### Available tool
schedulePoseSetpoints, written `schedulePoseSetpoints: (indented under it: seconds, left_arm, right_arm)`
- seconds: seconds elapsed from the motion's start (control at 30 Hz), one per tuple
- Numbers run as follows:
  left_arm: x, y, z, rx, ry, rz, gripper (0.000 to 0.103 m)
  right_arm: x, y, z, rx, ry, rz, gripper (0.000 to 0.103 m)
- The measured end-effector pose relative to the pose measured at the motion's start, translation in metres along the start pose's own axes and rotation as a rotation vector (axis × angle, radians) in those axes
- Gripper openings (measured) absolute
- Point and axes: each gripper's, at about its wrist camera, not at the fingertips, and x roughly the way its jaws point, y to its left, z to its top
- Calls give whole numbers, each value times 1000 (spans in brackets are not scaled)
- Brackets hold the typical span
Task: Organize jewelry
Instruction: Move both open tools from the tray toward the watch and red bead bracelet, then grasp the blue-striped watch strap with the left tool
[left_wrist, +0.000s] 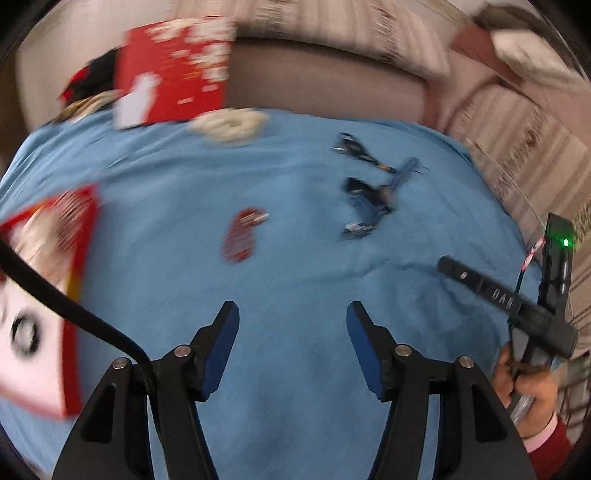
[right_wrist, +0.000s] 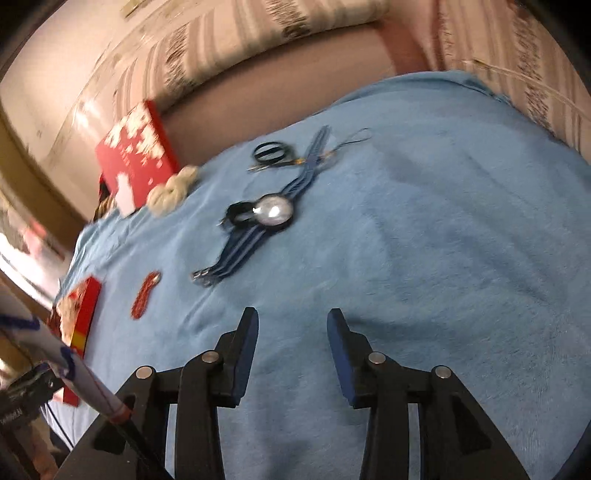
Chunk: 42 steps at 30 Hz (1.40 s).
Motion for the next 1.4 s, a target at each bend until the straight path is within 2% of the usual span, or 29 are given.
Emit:
schedulePoseSetpoints:
  seconds: [0.07,0.17,0.33,0.4,0.43,0.47,0.5,0.6,0.73,0.83,0.93,0.97,1.0,1.03,1.07,1.1,1.17,1.23,1.37,1.4]
  left_arm:
    - [23,-26,22,74,12,-5,60]
    - [57,-60,46,170,28,-17,60]
    - [117,-91,65,231,108,-49,60]
    - [125,-99,66,259,90,-18,57]
    - [126,-103,67,269,91,-15,44]
    - [130,-104,67,252,136,-49,1]
    - [133,-102,66,217,181,-83,0]
    - [125,-101,55,169,206,-145,0]
    - [99,-99,19,106,257,-243,0]
    - [78,-98,-9,114,266,-242,0]
    - [62,-90,-12,128,211,-180,0]
    - [60,-87,-6,118,190,-162,9]
    - [59,-81,3,93,167,-159,25]
    - [58,-79,11,78,144,-160,35]
    - [58,-77,19,72,115,-155,53]
    - [60,-79,27,80,88,-143,61]
    - [71,-87,39,108,86,-133,62]
    - [88,-98,46,142,118,-153,62]
    - [120,-113,48,198,173,-143,60]
    - [128,-116,48,203,197,-138,36]
  right_arm:
    - [8,-12,1,33,25,-19,42]
    - [8,-27,16,105,12,44,42]
    - [9,-38,25,140,-1,66,42]
    - [9,-41,25,152,4,74,42]
    - [9,-42,25,151,2,70,42]
    - [9,-42,26,150,-2,63,42]
    - [8,-42,26,152,-5,62,42]
    - [6,-45,26,161,-8,66,42]
    - [4,-45,26,161,-14,66,42]
    - [8,-42,23,154,2,80,42]
    - [8,-37,20,135,4,78,42]
    - [7,-35,20,129,0,73,43]
    - [6,-34,20,125,-3,68,43]
    - [5,-34,20,126,-8,67,45]
    - [4,-35,21,131,-12,67,46]
    - [3,-37,20,137,-14,66,46]
    - [5,-42,21,156,-10,68,46]
    - [7,-45,22,176,-2,80,46]
    - [10,-48,24,183,7,81,46]
    - [10,-48,24,180,6,78,47]
